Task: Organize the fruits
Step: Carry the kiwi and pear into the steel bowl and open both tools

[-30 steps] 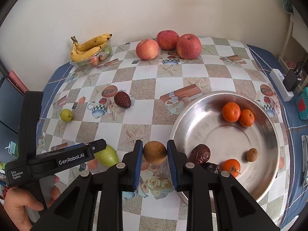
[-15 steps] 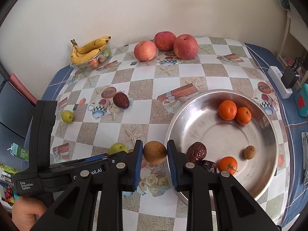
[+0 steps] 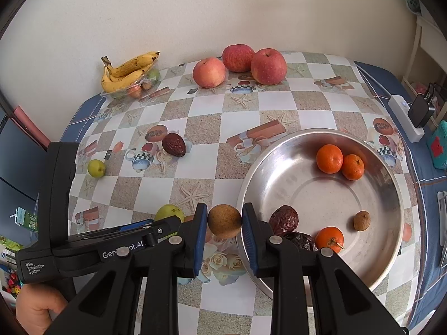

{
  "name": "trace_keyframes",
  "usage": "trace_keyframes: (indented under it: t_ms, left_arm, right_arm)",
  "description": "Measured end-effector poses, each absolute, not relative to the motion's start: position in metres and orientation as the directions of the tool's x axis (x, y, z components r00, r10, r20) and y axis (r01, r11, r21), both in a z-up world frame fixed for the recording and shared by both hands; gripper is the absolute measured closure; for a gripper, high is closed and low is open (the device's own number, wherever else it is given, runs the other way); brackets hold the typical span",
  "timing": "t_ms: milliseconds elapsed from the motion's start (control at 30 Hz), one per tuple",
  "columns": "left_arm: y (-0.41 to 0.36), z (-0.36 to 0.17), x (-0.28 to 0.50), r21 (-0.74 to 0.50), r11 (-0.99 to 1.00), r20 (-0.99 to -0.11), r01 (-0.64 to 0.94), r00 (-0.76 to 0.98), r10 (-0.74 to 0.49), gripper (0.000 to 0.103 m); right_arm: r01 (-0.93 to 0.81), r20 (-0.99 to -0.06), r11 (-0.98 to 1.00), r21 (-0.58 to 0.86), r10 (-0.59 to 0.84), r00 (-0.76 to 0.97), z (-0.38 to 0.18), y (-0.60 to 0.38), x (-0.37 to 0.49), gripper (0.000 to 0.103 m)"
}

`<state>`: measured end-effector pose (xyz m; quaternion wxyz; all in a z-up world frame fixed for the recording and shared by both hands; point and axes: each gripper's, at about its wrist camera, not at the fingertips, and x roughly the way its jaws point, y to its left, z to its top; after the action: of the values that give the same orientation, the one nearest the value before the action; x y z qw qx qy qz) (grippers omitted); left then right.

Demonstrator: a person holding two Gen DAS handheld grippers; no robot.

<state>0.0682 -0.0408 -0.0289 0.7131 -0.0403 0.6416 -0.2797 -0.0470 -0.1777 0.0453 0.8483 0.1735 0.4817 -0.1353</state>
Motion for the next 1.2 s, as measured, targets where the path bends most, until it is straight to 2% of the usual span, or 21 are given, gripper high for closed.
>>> trace_keyframes:
  t_ms: [67,133,167,333,400,433,500,533,700,900,933,1000,1200]
  left_arm:
    - [-0.04,-0.025,0.069,-0.426,0.836,-0.886,0.347,0.025,-0.463,0.059]
    - [-0.041,-0.021,0.068,-0.431,0.83,-0.881,0.353,0.033,-0.472,0.069]
    - [-0.041,-0.019,0.068,-0.433,0.828,-0.879,0.357,0.037,-0.476,0.087]
    - [-0.046,-0.019,0.068,-0.399,0.835,-0.889,0.378,0.063,-0.453,0.086]
    - [-0.045,-0.024,0.07,-0.436,0.827,-0.877,0.355,0.041,-0.48,0.08]
    - [-0.045,-0.025,0.071,-0.443,0.827,-0.874,0.345,0.036,-0.484,0.076]
    - [-0.047,-0.027,0.07,-0.413,0.84,-0.89,0.352,0.041,-0.455,0.044]
    - [-0.048,-0.028,0.069,-0.389,0.847,-0.9,0.362,0.048,-0.434,0.043]
    - [-0.053,-0.026,0.065,-0.371,0.839,-0.906,0.397,0.041,-0.42,0.042]
    - [-0.07,-0.039,0.055,-0.248,0.836,-0.954,0.49,0.027,-0.299,0.039]
    - [-0.07,-0.04,0.054,-0.236,0.837,-0.957,0.494,0.031,-0.289,0.04]
    - [-0.068,-0.036,0.056,-0.219,0.842,-0.958,0.492,0.058,-0.282,0.059]
    - [-0.056,-0.026,0.065,-0.257,0.858,-0.942,0.446,0.082,-0.325,0.06]
  right_arm:
    - [0.396,-0.863,0.903,0.166,-0.062,0.501,0.046,-0.178,-0.047,0.076]
    - [0.395,-0.862,0.903,0.167,-0.061,0.503,0.046,-0.178,-0.047,0.076]
    - [0.395,-0.862,0.903,0.167,-0.06,0.503,0.046,-0.178,-0.047,0.076]
    - [0.399,-0.864,0.902,0.167,-0.062,0.5,0.046,-0.178,-0.048,0.076]
    - [0.4,-0.864,0.901,0.167,-0.061,0.499,0.046,-0.178,-0.048,0.076]
    - [0.401,-0.865,0.901,0.167,-0.062,0.499,0.046,-0.179,-0.048,0.076]
    - [0.402,-0.864,0.9,0.17,-0.06,0.5,0.046,-0.179,-0.048,0.076]
    - [0.403,-0.864,0.9,0.169,-0.061,0.5,0.046,-0.18,-0.048,0.076]
    - [0.403,-0.866,0.899,0.17,-0.06,0.497,0.045,-0.181,-0.048,0.076]
    - [0.404,-0.867,0.899,0.17,-0.059,0.496,0.045,-0.181,-0.048,0.076]
    - [0.405,-0.867,0.898,0.17,-0.059,0.494,0.044,-0.181,-0.048,0.076]
    - [0.407,-0.868,0.898,0.17,-0.059,0.493,0.043,-0.182,-0.048,0.076]
    - [0.415,-0.869,0.893,0.176,-0.057,0.491,0.042,-0.185,-0.05,0.076]
